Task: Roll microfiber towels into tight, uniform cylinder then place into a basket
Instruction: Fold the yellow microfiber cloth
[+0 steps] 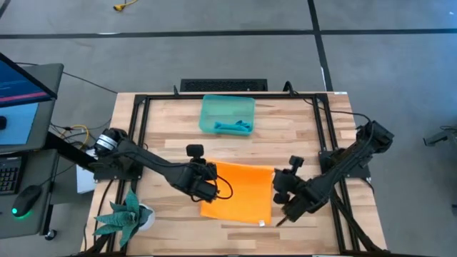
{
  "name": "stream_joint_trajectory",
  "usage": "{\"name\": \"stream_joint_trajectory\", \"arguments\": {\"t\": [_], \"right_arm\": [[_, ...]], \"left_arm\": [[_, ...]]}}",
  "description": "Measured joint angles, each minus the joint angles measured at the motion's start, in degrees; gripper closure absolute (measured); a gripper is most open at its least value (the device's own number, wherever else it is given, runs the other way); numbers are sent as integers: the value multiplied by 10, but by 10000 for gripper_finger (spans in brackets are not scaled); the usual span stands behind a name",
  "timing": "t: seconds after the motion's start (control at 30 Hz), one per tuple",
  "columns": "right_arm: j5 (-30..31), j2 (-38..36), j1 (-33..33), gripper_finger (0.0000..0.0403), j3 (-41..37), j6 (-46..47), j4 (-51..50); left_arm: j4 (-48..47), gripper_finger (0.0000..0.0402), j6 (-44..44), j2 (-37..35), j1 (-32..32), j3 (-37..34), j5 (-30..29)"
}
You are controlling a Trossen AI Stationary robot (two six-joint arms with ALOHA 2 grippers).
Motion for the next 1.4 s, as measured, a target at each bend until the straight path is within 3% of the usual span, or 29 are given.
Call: {"name": "stream_joint_trajectory", "arguments": {"t": [0.3,0.63,0.9,1.1,1.4], "right_arm": [[-76,0,42,396,-26,-59,132],[-144,0,77,395,-26,-44,178],[-191,6,80,395,-26,-66,224],[-213,56,72,393,-26,-82,233],[-263,111,58,390,-25,-83,254]], "left_arm": [[39,401,-34,0,-59,-34,26],[159,401,3,0,-118,-35,176],[178,401,-28,0,-124,-44,188],[229,401,-26,0,-124,-88,208],[254,401,-14,0,-124,-97,212]]}}
